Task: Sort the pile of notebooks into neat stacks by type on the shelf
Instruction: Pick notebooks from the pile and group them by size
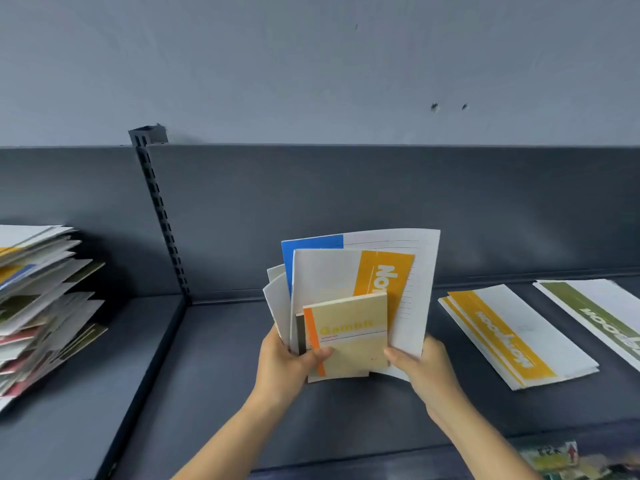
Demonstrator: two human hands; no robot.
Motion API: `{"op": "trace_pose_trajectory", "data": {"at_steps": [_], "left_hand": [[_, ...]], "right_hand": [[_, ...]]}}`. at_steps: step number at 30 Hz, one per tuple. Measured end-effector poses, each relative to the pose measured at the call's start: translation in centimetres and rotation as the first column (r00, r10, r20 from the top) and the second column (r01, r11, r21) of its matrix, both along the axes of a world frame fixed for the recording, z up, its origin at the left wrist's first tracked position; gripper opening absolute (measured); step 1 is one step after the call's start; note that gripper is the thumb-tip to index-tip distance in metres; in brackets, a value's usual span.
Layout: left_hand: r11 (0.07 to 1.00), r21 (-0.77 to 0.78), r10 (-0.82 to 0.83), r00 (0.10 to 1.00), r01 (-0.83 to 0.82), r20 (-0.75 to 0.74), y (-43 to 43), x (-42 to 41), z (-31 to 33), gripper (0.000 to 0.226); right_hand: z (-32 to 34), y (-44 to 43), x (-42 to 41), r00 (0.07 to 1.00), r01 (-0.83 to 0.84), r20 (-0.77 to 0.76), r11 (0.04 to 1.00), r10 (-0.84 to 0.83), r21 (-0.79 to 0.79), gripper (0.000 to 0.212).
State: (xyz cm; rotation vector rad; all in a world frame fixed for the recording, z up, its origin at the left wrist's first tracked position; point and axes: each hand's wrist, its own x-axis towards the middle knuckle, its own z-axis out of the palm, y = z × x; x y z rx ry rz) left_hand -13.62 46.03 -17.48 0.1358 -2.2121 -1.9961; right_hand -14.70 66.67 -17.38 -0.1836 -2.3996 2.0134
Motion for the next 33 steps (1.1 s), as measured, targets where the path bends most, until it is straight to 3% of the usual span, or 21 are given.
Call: {"op": "trace_pose_trajectory", "data": {"at_steps": [7, 12, 18, 24, 29, 33], "left_hand": [[0.996, -0.086, -0.024, 1.0, 0.023, -0.006, 1.4, -1.5, 0.1, 0.049], [0.997, -0.034, -0.078, 0.996, 0.076, -0.053, 1.2, -1.8, -0.6, 0.069], [0.99, 0.015, -0.139, 0.983, 0.141, -0.117, 0.8, -2.1, -1.0, 0.096], [0.992, 0.022, -0.124, 0.989, 0.127, -0.082, 0.4, -2.4, -0.4, 0.061], [0.992, 0.005, -0.124, 0.99, 0.125, -0.061, 0.0, -2.7, -0.6, 0.055], [0.988, -0.005, -0.153, 0.988, 0.153, -0.028, -0.1, -3.0, -0.7, 0.059]], "right_hand": [[-0.3, 1.0, -1.6, 0.997, -0.084, -0.013, 0.988, 0.083, -0.131, 0.039], [-0.7, 0.6, -1.3, 0.998, -0.07, -0.014, 0.98, 0.068, -0.188, 0.042], [-0.4, 0.3, -1.2, 0.999, -0.033, -0.046, 0.979, 0.024, -0.199, 0.061], [0.5, -1.4, -1.1, 0.996, -0.072, -0.062, 0.972, 0.06, -0.223, 0.051], [0.1, -0.9, -1.2, 0.996, 0.065, -0.033, 0.96, -0.077, -0.272, 0.025], [-0.8, 0.1, -1.3, 0.985, 0.161, -0.039, 0.981, -0.166, -0.112, 0.004]]}}
